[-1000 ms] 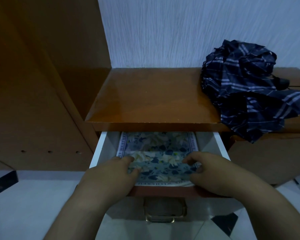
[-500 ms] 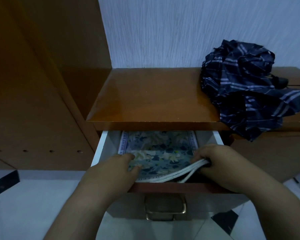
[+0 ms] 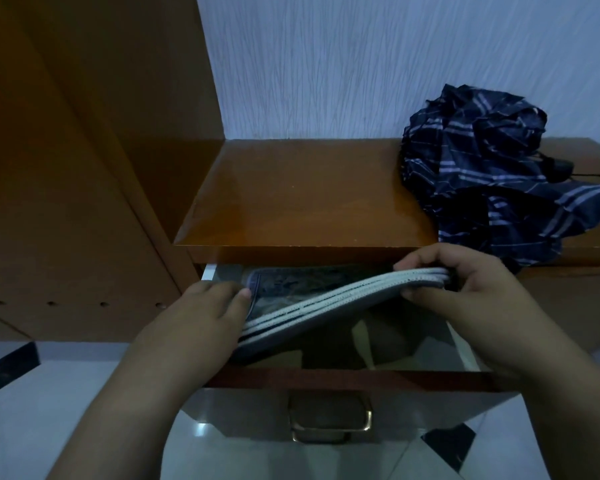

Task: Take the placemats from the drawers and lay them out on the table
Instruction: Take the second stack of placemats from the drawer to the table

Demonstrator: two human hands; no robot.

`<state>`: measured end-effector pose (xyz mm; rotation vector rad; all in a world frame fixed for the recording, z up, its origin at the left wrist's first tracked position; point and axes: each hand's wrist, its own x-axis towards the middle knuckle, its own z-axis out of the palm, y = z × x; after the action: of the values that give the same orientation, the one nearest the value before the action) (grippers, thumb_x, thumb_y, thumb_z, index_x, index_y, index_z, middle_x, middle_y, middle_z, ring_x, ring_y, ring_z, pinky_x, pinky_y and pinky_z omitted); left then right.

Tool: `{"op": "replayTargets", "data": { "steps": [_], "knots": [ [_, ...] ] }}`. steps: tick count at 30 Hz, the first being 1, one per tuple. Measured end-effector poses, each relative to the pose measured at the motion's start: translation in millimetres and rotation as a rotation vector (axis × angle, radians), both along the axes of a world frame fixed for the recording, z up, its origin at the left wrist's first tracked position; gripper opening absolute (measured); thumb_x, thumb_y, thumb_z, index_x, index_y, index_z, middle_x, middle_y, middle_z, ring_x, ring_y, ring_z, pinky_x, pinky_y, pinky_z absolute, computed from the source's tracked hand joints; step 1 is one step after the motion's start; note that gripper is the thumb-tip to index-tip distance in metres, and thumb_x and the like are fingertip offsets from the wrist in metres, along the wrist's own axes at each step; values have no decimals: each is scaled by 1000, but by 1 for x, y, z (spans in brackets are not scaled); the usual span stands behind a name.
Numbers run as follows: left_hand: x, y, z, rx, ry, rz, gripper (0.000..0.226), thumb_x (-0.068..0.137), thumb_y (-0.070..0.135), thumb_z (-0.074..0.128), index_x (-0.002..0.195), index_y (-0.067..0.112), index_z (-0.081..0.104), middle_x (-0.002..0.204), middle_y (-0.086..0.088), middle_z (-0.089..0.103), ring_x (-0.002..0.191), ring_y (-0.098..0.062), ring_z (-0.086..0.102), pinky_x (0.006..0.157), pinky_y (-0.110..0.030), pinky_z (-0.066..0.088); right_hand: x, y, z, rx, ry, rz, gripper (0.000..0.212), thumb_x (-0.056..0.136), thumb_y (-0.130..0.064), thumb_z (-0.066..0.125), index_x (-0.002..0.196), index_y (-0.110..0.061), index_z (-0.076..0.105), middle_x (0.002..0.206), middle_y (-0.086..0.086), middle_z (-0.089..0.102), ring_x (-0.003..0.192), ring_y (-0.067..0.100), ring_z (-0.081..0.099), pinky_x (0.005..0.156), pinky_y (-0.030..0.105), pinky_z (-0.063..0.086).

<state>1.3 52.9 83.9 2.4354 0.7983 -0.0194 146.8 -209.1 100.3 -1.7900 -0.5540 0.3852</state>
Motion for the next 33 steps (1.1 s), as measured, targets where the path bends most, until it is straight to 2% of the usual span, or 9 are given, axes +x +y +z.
{"op": "replayTargets", "data": {
  "steps": [4,7,10,12,16,19,24,27,33],
  "knots": [
    [-3,9,4,-180,-91,35,24,101,55,42,114,45,60,122,14,51,110,-10,48,91,-34,41,5,-7,-1,75,53,-6,38,81,15,63,88,-18,79,84,10,69,80,29,61,75,39,51],
    [0,10,-8,-201,-128,61,15,100,40,55,109,45,66,120,8,58,104,-11,57,75,-31,43,9,-8,-4,81,171,-55,38,87,8,50,91,-14,81,77,9,64,77,27,54,75,42,43],
    [3,6,-16,-183,-171,63,41,91,8,65,103,47,69,124,11,53,112,-8,53,69,-19,41,9,-2,-14,-72,89,-175,23,91,-17,62,97,-29,80,78,15,59,74,24,55,72,37,47],
    [6,0,-14,-227,-230,104,60,83,-10,62,102,47,70,130,14,46,113,-6,48,68,-13,42,6,3,-19,-290,-92,-222,27,87,-23,75,107,-42,74,93,-1,59,78,7,57,72,24,47],
    [8,-2,3,-544,-388,271,81,75,-25,61,105,49,73,135,5,46,116,-19,56,80,-43,61,5,6,-19,-374,-76,-265,47,78,-25,83,115,-47,65,126,-13,47,104,4,58,87,34,57],
    [2,0,16,-930,-457,275,88,71,-34,52,113,40,75,118,-9,69,102,-36,71,88,-55,58,7,2,-15,-347,81,-216,49,76,-21,84,114,-46,66,121,-7,61,94,13,71,80,39,61],
    [-6,4,22,-1083,-435,232,83,70,-35,43,121,24,73,117,-10,74,103,-40,72,95,-56,53,12,-7,-7,-361,230,-136,37,82,-16,79,115,-32,71,98,-7,75,86,11,74,90,43,59],
    [-6,5,20,-1145,-403,247,79,70,-32,41,124,19,70,120,-16,72,106,-42,70,94,-52,52,16,-8,-9,-341,267,-180,23,89,-19,71,110,-29,75,112,-8,71,102,12,70,103,44,51],
    [-4,4,20,-1184,-335,254,74,69,-22,36,127,13,66,112,-19,75,102,-42,72,101,-54,49,15,-7,-9,-296,383,-159,31,94,-1,57,110,-22,73,102,10,77,93,28,74,96,51,55]
  ]
}}
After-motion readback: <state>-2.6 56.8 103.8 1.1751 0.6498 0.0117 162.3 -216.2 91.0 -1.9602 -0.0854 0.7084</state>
